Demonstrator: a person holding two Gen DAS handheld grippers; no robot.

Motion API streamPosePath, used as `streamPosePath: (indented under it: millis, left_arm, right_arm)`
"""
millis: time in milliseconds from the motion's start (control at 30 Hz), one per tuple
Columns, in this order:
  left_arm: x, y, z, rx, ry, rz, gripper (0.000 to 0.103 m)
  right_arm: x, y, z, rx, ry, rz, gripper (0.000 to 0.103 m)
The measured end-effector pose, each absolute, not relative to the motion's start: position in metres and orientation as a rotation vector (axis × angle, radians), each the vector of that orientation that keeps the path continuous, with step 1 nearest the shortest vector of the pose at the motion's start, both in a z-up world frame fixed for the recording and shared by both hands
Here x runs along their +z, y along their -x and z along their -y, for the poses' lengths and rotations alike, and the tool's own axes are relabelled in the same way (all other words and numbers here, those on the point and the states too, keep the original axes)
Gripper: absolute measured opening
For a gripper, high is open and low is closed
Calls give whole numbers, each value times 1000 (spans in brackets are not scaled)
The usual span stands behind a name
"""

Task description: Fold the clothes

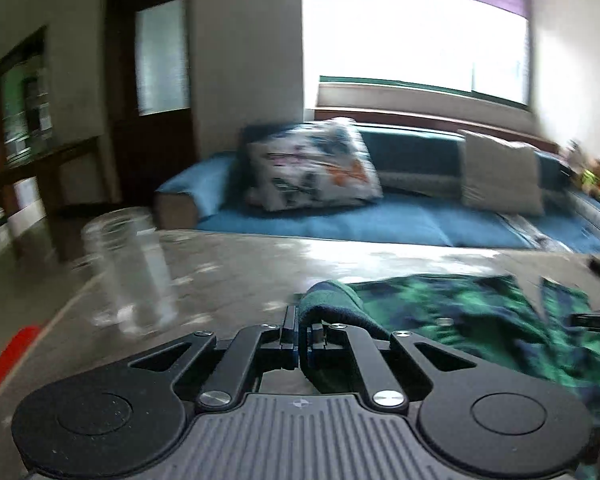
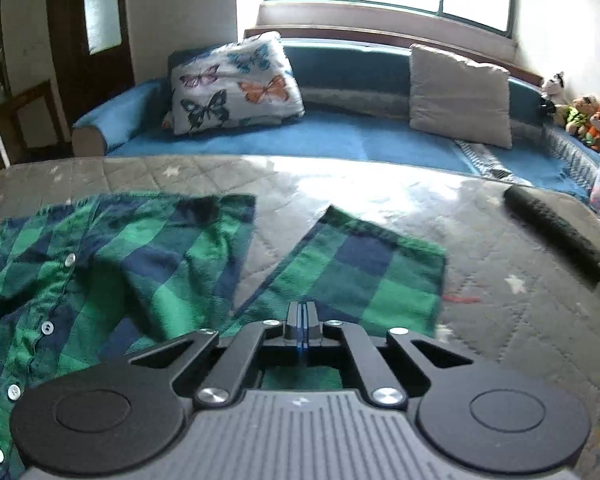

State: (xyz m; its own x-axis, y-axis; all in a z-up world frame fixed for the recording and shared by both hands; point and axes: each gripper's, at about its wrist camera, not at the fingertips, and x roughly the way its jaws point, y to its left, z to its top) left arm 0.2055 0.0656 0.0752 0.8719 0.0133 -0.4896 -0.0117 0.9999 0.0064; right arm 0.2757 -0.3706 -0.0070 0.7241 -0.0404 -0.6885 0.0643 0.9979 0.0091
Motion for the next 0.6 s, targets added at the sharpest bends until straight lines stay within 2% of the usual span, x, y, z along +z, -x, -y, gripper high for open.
streamPosePath:
  millis: [100,300,433,467,533,567,600]
  left_arm:
    - [77,-187,-101,110,43,-507,4]
    - [71,-150,-152,255,115,-527,3]
    - [56,-133,-173,315,132,-572,3]
    - [52,-129,-178,328,137,-585,3]
    - [43,-122,-185,349,147,-611,3]
    - [39,-119,-189,357,152,-623,3]
    - [36,-118,-191,363,158,-631,3]
  right_arm:
    - [1,-269,381,-58,-61,-750,0]
    - [-2,-281,379,-24,-118,-764,10]
    - [-13,-300,364,-46,-66,-784,38]
    - [-17,-304,360,-51,-52,-789,38]
    - [-22,-308,354,-63,-20,-777,36]
    - [-23,-308,351,-62,-2,-770,22]
    - [-22,-307,349,-54,2,-768,12]
